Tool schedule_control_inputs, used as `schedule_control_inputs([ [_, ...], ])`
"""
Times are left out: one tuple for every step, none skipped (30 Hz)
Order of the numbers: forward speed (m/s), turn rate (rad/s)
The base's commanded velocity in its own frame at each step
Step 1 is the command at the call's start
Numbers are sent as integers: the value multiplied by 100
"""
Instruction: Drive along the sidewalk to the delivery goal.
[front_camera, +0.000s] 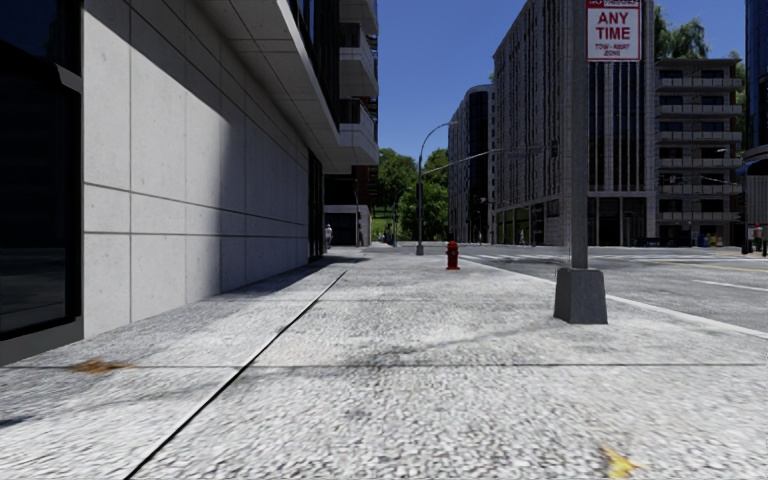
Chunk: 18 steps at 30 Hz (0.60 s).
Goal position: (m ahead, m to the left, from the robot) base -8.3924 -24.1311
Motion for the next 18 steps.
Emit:
schedule_control_inputs([
  [200, 0],
  [200, 0],
  [200, 0],
  [200, 0],
  [200, 0],
  [200, 0],
  [200, 0],
  [200, 0],
  [200, 0],
  [200, 0],
  [200, 0],
  [200, 0],
  [200, 0],
  [200, 0],
  [200, 0],
  [200, 0],
  [200, 0],
  [200, 0],
])
